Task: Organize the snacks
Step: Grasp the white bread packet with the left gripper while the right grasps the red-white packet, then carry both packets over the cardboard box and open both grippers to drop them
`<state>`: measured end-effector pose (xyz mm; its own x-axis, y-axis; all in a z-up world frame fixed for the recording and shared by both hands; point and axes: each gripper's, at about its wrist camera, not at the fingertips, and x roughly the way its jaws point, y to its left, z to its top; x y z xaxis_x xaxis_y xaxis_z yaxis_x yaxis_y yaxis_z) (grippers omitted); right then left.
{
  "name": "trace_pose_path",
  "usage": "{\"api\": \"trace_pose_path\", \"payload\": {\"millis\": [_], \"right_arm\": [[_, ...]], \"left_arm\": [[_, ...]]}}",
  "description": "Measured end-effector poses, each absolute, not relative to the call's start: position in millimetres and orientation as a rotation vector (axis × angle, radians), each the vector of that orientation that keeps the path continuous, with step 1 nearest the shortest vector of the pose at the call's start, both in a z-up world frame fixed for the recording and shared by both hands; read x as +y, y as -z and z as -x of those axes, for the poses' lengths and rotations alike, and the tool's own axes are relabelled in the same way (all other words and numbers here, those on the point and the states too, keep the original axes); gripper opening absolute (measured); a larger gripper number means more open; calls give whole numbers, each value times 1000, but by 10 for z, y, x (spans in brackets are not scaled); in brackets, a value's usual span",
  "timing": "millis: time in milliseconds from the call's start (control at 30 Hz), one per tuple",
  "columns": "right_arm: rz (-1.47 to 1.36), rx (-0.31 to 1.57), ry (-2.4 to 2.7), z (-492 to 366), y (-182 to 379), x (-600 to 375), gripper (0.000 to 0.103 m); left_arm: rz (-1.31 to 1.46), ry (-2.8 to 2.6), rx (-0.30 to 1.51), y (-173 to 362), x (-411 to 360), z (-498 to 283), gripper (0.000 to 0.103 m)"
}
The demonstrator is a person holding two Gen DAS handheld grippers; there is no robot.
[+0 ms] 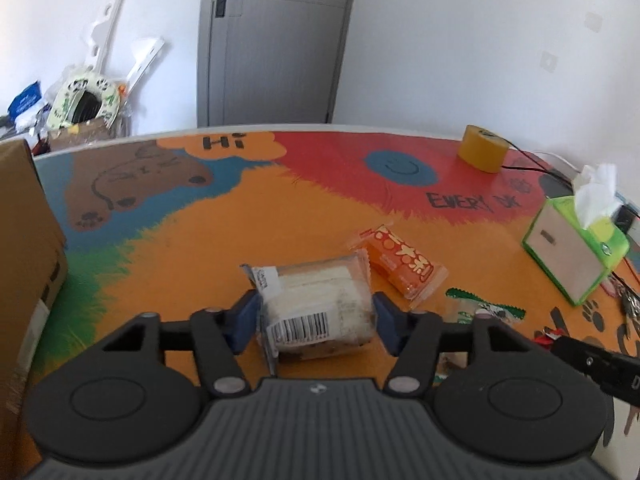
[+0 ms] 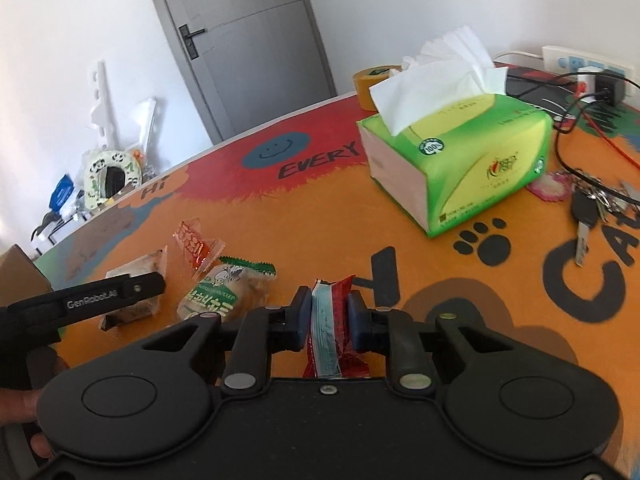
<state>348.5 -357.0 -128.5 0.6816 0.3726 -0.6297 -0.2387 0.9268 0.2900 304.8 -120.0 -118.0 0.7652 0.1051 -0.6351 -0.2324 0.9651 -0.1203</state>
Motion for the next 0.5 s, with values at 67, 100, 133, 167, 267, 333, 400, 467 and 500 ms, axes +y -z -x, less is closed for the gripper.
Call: {"api": "trace_pose_path", "payload": {"millis": [67, 100, 133, 167, 267, 333, 400, 467, 500], "right_arm": [[-188, 742, -339, -3455, 1268, -3535, 21], [-188, 738, -336, -3443, 1259, -3519, 21], [-192, 737, -333, -3442, 1255, -3503, 21], [-197, 737, -331, -3440, 1247, -3474, 21], [-196, 731, -330, -3420, 1226, -3386, 21], [-191, 727, -335, -3409, 1210, -3322, 21], [-188, 720, -339, -3394, 1190, -3271, 21], [-193, 717, -338, -3374, 1160, -3216, 21], [-194, 714, -342, -3355, 1140, -3186, 21]], "left_arm": [[212, -164, 679, 1163, -1159, -3023, 56], [222, -155, 681, 1154, -1125, -3004, 56], [232, -147, 684, 1148, -1091, -2984, 55], [238, -142, 686, 1140, -1061, -2962, 55], [258, -122, 684, 1105, -968, -2878, 54], [268, -116, 669, 1060, -924, -2810, 54], [281, -102, 655, 1011, -889, -2747, 54], [286, -94, 643, 950, -865, -2687, 54], [290, -89, 635, 917, -853, -2658, 54]]}}
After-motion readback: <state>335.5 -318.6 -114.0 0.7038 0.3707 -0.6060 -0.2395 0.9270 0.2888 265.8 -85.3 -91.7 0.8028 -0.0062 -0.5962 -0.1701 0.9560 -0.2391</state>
